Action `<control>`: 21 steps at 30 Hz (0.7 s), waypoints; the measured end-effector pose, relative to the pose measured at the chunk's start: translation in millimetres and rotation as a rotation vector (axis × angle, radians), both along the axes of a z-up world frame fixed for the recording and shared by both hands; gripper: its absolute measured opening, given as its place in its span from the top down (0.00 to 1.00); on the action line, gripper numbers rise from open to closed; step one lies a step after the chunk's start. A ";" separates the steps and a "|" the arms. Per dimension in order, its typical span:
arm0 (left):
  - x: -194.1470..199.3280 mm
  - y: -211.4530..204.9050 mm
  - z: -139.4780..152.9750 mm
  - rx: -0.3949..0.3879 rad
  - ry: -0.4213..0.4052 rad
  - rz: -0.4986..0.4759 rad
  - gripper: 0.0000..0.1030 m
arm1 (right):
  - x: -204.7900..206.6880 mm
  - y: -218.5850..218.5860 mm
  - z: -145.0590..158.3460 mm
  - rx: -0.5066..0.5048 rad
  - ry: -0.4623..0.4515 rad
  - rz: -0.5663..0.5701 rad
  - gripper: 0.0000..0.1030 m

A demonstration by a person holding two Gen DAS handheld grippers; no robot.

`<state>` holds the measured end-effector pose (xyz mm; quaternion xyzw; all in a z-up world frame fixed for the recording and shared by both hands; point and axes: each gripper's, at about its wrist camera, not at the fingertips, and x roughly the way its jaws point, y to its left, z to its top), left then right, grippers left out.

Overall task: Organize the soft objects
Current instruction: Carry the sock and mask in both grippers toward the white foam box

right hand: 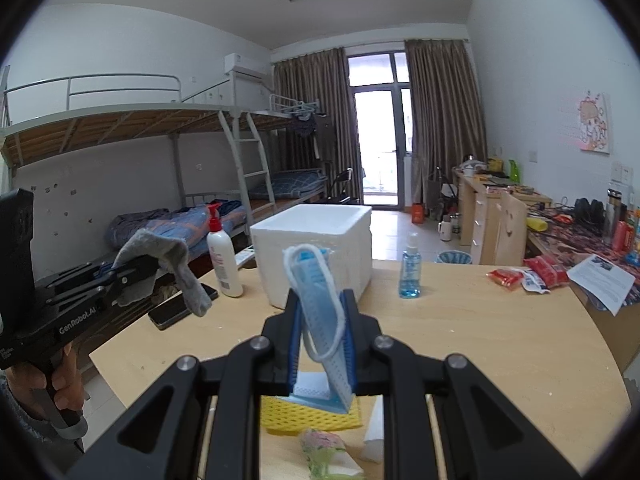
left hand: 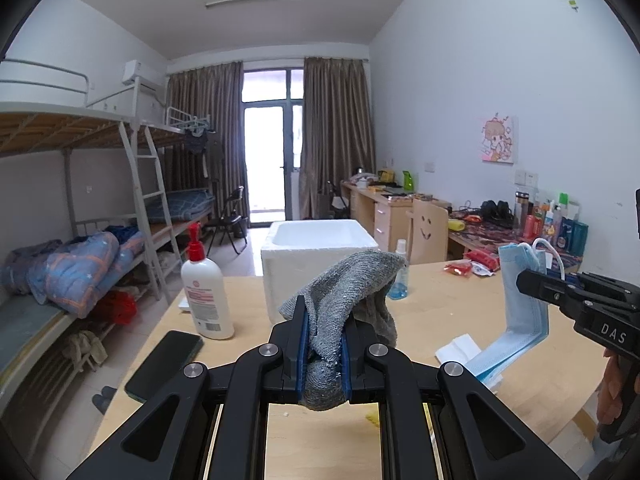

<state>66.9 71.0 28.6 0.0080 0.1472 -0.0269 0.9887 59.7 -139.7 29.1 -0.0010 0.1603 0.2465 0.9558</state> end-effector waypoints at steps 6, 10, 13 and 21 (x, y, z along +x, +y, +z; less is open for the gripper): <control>1.0 4.2 4.5 0.006 -0.004 0.017 0.87 | 6.6 7.3 4.9 0.009 0.000 0.022 0.79; 2.6 6.1 7.9 0.008 -0.004 0.028 0.87 | 9.8 13.4 8.2 0.006 -0.004 0.040 0.79; 5.2 7.5 10.4 0.008 -0.004 0.038 0.87 | 13.4 17.3 11.0 0.004 -0.004 0.051 0.79; 18.0 8.8 18.4 0.001 0.011 0.050 0.87 | 23.7 27.2 19.8 -0.017 -0.004 0.065 0.79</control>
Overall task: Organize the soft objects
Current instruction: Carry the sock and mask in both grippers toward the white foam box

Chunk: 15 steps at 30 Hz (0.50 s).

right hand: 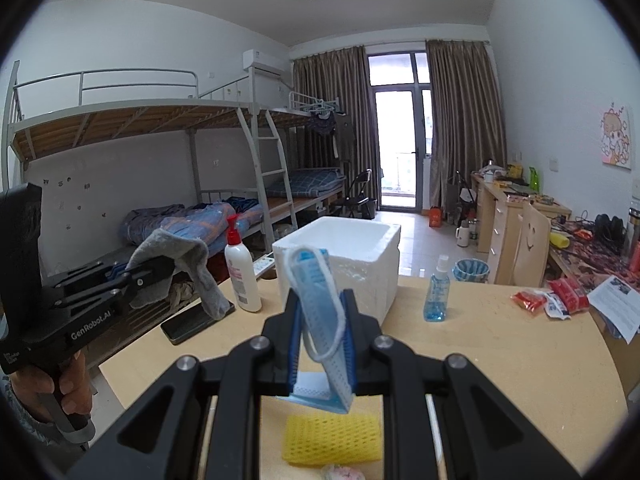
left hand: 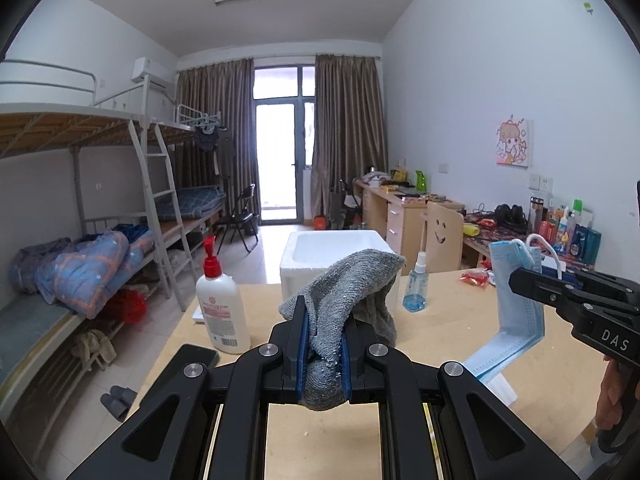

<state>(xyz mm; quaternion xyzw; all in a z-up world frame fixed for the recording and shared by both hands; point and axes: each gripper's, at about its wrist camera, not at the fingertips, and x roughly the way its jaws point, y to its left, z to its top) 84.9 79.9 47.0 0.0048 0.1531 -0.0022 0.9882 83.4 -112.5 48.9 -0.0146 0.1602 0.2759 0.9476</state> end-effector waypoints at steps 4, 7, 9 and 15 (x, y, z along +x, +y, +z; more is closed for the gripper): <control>6.5 -1.9 4.9 0.008 -0.003 -0.004 0.87 | 8.4 6.2 8.0 -0.014 -0.010 0.005 0.79; 10.7 -1.3 7.8 0.010 -0.007 -0.005 0.87 | 13.5 10.5 12.0 -0.020 -0.016 0.005 0.79; 15.1 -1.0 10.3 0.011 -0.006 -0.008 0.87 | 17.7 12.2 14.9 -0.021 -0.021 0.009 0.79; 30.2 0.6 20.9 0.013 -0.010 -0.016 0.87 | 33.2 15.0 25.0 -0.029 -0.024 0.008 0.79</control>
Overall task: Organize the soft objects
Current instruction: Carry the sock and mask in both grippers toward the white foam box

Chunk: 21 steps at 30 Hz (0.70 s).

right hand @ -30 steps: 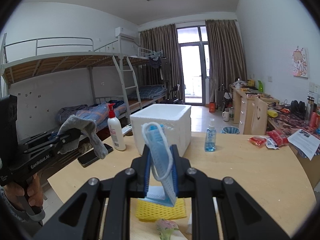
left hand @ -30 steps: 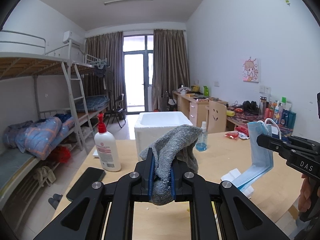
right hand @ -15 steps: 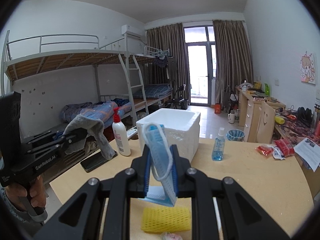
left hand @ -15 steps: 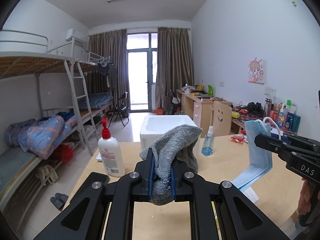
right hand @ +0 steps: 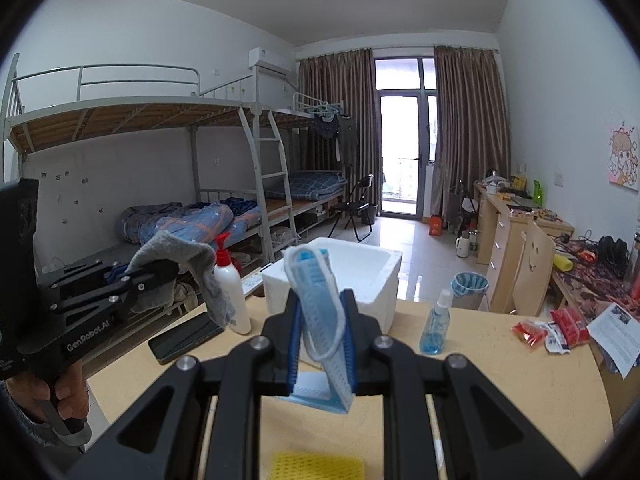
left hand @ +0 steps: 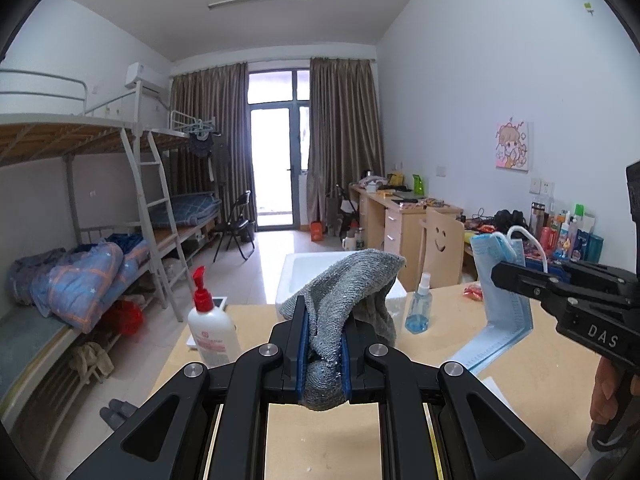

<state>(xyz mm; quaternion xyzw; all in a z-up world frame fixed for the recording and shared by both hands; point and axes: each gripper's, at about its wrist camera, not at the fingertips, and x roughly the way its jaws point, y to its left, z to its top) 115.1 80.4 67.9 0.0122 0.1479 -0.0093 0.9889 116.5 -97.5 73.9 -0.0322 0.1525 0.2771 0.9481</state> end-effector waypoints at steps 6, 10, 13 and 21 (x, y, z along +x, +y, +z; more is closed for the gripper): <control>13.3 0.9 8.1 0.015 -0.007 -0.015 0.87 | 13.7 5.5 10.8 -0.017 -0.020 -0.006 0.79; 25.2 2.4 14.2 0.017 -0.009 -0.019 0.87 | 24.5 10.4 16.1 -0.025 -0.025 -0.008 0.79; 32.5 3.9 17.3 0.018 -0.016 -0.020 0.87 | 31.7 13.2 17.7 -0.034 -0.030 -0.009 0.79; 56.0 11.2 22.1 0.019 -0.012 -0.020 0.87 | 56.1 19.3 20.9 -0.041 -0.025 -0.006 0.79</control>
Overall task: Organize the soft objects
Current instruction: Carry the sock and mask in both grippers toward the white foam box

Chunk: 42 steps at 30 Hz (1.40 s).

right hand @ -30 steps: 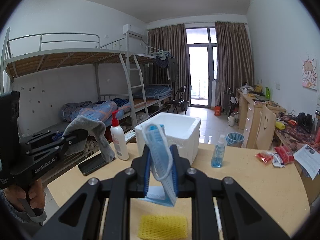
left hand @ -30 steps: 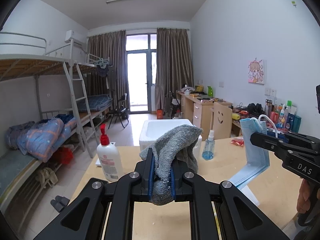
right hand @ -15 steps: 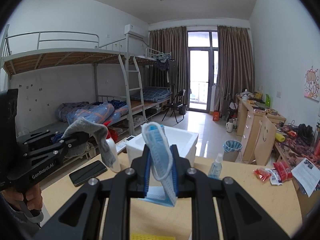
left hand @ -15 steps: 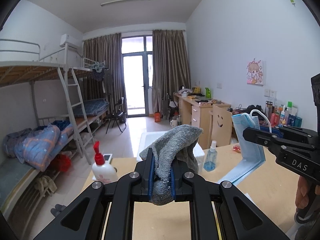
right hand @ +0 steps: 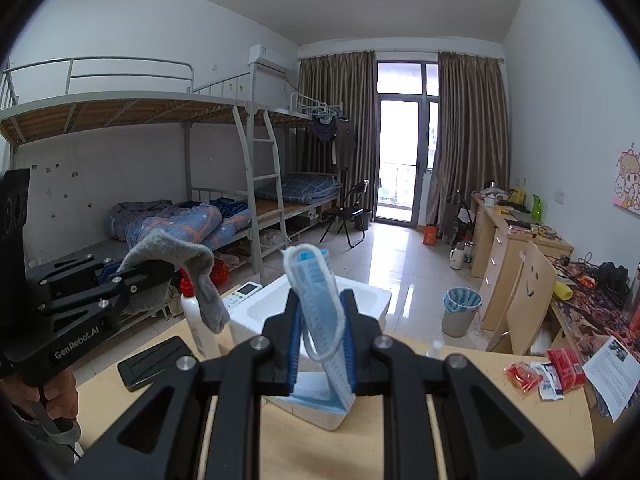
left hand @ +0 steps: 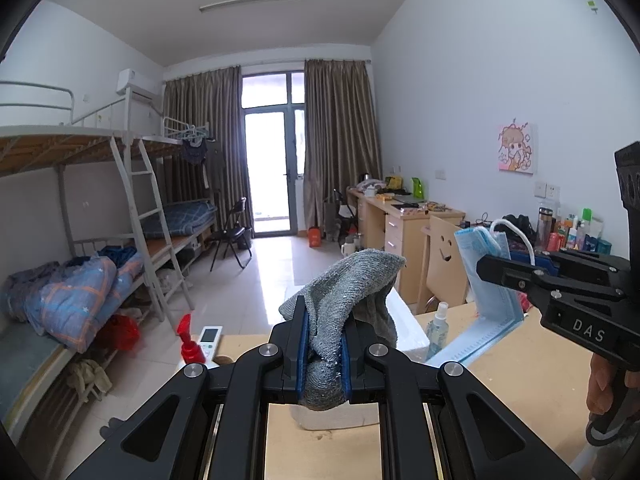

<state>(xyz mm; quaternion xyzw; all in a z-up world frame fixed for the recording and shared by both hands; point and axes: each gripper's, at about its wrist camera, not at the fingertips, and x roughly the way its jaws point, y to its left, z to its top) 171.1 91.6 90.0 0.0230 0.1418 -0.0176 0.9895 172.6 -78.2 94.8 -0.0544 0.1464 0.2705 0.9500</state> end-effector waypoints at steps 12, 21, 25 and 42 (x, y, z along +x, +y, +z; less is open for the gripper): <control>20.5 1.3 0.5 0.007 0.006 0.000 0.87 | 28.2 13.3 2.0 -0.007 0.000 -0.013 0.79; 41.3 3.4 2.6 0.017 0.001 -0.007 0.87 | 46.4 18.5 -3.1 -0.011 0.012 -0.017 0.79; 48.7 5.9 3.1 0.019 -0.001 0.003 0.87 | 54.0 21.0 -2.7 -0.008 0.017 -0.019 0.79; 48.3 18.1 0.2 0.014 0.000 0.051 0.87 | 93.3 54.4 -21.7 -0.041 0.113 0.039 0.79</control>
